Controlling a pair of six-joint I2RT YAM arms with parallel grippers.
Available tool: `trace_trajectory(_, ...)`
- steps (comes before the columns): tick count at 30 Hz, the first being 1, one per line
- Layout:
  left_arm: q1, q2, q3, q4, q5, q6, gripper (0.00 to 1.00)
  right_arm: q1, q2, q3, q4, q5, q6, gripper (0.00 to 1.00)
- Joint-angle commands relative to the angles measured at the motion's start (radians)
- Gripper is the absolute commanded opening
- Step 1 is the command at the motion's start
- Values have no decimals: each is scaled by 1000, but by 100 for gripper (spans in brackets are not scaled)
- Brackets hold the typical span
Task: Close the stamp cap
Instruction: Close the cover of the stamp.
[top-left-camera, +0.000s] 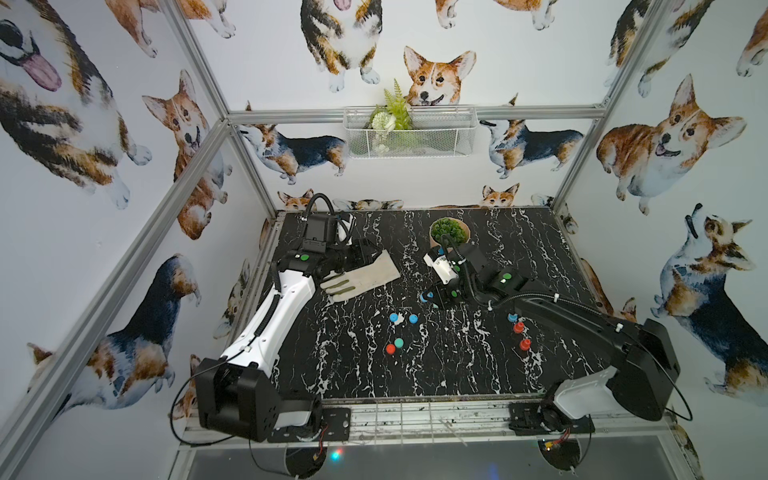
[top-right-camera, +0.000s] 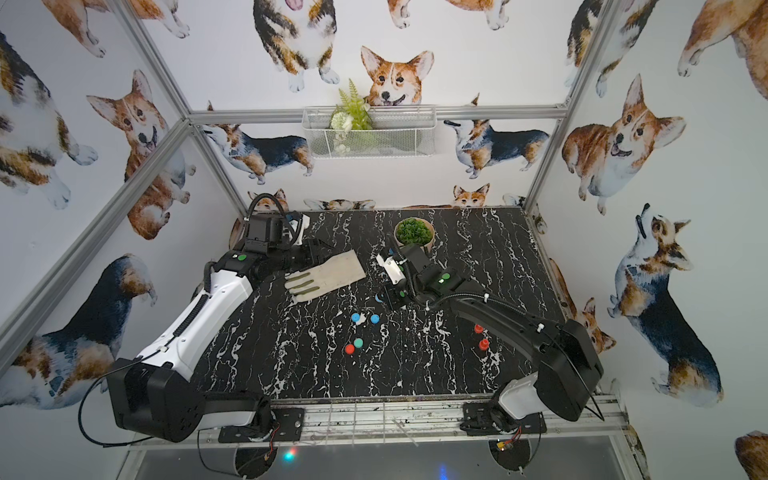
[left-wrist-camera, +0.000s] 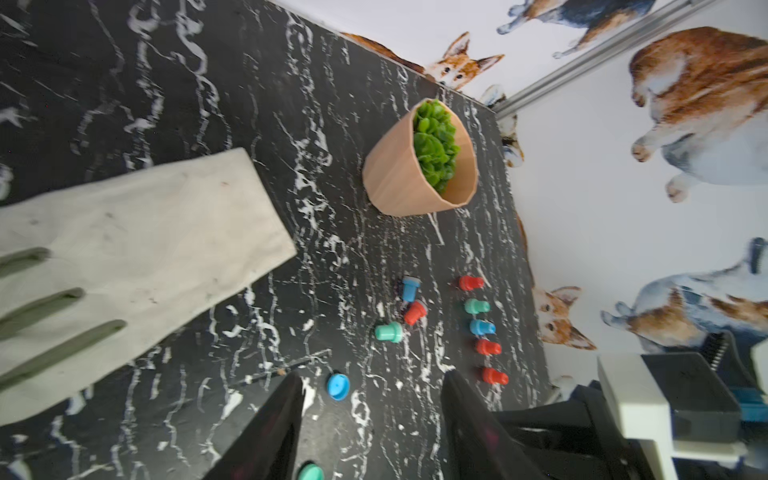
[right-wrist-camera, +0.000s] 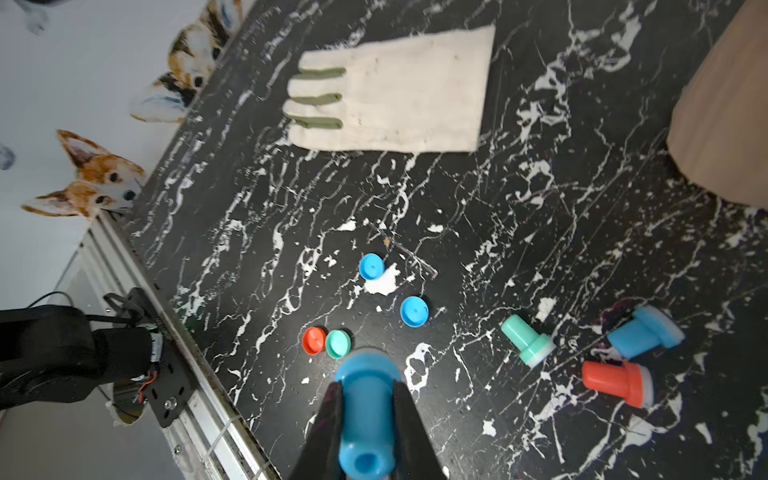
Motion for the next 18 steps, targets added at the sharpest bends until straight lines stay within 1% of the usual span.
trace_trajectory(1,29,16,1,-7,-117,150,57,1,60,22,-55,28,88,0)
trace_trajectory(5,71,38,-10,15,-166,236,57,1,154,50,-52,21,130,0)
trace_trajectory(8,75,36,-49,63,-243,285,57,1,221,82,-60,14,147,0)
trace_trajectory(11,75,23,-107,121,-293,287,57,1,263,95,-43,-2,164,0)
trace_trajectory(13,75,8,-150,156,-311,263,57,1,291,106,-28,-19,178,0)
trace_trajectory(15,75,-5,-174,175,-303,248,57,3,318,122,-30,-32,186,0)
trace_trajectory(18,74,-17,-174,172,-311,258,57,6,352,145,-41,-40,199,0)
